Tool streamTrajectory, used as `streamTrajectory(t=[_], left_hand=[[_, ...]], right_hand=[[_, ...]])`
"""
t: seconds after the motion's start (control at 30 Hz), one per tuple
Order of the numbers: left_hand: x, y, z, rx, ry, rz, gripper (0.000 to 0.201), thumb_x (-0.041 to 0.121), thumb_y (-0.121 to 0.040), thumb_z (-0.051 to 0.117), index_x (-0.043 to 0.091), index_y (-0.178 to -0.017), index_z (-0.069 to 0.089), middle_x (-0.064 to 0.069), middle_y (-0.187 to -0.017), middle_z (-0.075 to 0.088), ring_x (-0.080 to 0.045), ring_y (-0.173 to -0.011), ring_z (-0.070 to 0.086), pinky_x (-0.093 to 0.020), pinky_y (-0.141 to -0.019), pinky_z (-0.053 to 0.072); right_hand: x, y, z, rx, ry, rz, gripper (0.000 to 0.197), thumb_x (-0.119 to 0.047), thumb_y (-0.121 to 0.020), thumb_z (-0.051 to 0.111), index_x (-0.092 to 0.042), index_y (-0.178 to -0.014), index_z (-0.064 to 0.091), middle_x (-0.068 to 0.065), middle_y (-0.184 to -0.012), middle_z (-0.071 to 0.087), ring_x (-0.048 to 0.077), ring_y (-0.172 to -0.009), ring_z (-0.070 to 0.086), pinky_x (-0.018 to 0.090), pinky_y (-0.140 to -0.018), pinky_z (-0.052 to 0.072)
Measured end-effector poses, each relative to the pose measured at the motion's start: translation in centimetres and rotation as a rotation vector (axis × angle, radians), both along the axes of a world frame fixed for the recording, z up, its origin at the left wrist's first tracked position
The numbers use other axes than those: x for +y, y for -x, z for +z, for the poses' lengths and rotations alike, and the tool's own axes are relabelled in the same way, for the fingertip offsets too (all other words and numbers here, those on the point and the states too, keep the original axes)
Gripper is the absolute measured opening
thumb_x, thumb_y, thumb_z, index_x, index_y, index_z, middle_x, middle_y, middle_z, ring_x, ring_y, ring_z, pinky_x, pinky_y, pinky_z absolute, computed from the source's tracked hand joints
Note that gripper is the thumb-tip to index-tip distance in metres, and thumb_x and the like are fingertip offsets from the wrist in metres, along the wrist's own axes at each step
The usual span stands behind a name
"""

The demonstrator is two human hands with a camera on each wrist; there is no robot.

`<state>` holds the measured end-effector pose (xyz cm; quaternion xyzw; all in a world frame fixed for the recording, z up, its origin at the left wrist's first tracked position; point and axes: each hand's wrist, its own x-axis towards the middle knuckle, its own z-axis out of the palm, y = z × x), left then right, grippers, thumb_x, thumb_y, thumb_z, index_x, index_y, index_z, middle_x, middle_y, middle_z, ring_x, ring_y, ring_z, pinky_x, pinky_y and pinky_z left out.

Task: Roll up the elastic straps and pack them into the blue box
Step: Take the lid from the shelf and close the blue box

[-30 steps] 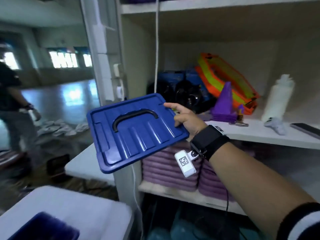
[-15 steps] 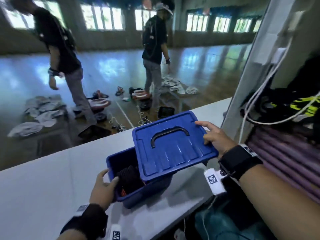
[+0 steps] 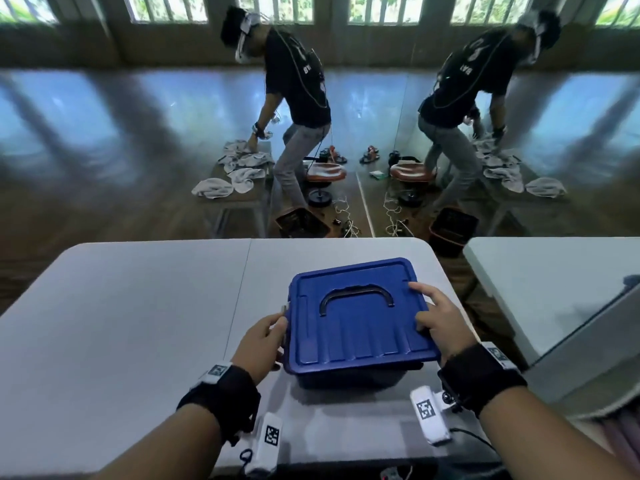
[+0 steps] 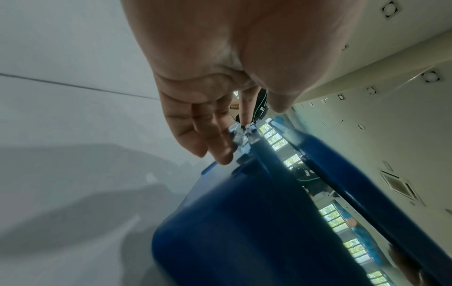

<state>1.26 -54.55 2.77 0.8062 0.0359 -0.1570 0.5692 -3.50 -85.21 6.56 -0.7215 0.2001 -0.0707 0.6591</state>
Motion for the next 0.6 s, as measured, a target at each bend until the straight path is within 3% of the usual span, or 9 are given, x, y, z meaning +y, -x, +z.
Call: streamTrajectory(t=[0.1, 0.27, 0.33, 0.43, 0.5, 0.6], left_hand=[[-0.1, 0.0, -0.2, 0.006, -0.014, 0.018, 0.027, 0.042, -0.099, 0.055, 0.027, -0.120, 0.061, -0.007, -0.096, 0.072, -0.022, -0.066, 0.067, -0.036, -0.063, 0.055], [-0.3, -0.4, -0.3, -0.007, -0.062, 0.031, 0.022, 0.031, -0.097, 0.061, 0.022, -0.117, 0.061, -0.010, -0.091, 0.072, -0.028, -0.078, 0.071, -0.039, -0.064, 0.058], [-0.3, -0.6, -0.4, 0.000, -0.052, 0.061, 0.020, 0.028, -0.096, 0.062, 0.024, -0.116, 0.061, -0.013, -0.091, 0.073, -0.034, -0.083, 0.072, -0.050, -0.070, 0.061], [-0.1, -0.9, -0.9, 0.023, -0.038, 0.087, 0.023, 0.026, -0.095, 0.064, 0.023, -0.118, 0.060, -0.017, -0.092, 0.072, -0.039, -0.089, 0.071, -0.061, -0.075, 0.059], [-0.1, -0.9, -1.0, 0.027, -0.045, 0.073, 0.025, 0.025, -0.095, 0.064, 0.025, -0.119, 0.058, -0.015, -0.093, 0.072, -0.036, -0.089, 0.071, -0.061, -0.077, 0.059], [0.1, -0.9, -1.3, 0.037, -0.068, 0.043, 0.031, 0.026, -0.094, 0.065, 0.027, -0.123, 0.053, -0.011, -0.095, 0.072, -0.031, -0.087, 0.071, -0.056, -0.079, 0.060]], right_hand=[[0.5, -0.4, -0.6, -0.002, -0.016, -0.005, 0.067, -0.002, -0.053, 0.051, -0.024, -0.114, 0.066, 0.018, -0.084, 0.067, 0.026, -0.063, 0.047, 0.031, -0.055, 0.041], [0.9, -0.8, -1.5, 0.023, 0.057, 0.024, 0.058, 0.016, -0.076, 0.052, -0.016, -0.124, 0.056, 0.017, -0.096, 0.068, 0.016, -0.058, 0.057, 0.023, -0.048, 0.045], [1.0, -0.5, -2.0, 0.043, 0.122, 0.057, 0.054, 0.010, -0.080, 0.056, -0.019, -0.124, 0.049, 0.013, -0.108, 0.065, 0.018, -0.074, 0.065, 0.027, -0.057, 0.051], [0.5, 0.0, -2.0, 0.059, 0.308, 0.104, 0.054, -0.002, -0.081, 0.061, -0.025, -0.125, 0.042, 0.003, -0.120, 0.057, 0.020, -0.095, 0.065, 0.034, -0.074, 0.057], [0.0, 0.2, -1.8, 0.060, 0.444, 0.127, 0.053, -0.009, -0.080, 0.061, -0.026, -0.127, 0.043, -0.002, -0.121, 0.056, 0.018, -0.102, 0.062, 0.037, -0.084, 0.056], [-0.7, 0.2, -1.9, 0.093, 0.549, 0.138, 0.045, -0.012, -0.082, 0.062, -0.024, -0.123, 0.048, -0.002, -0.119, 0.059, 0.017, -0.103, 0.059, 0.033, -0.086, 0.051]])
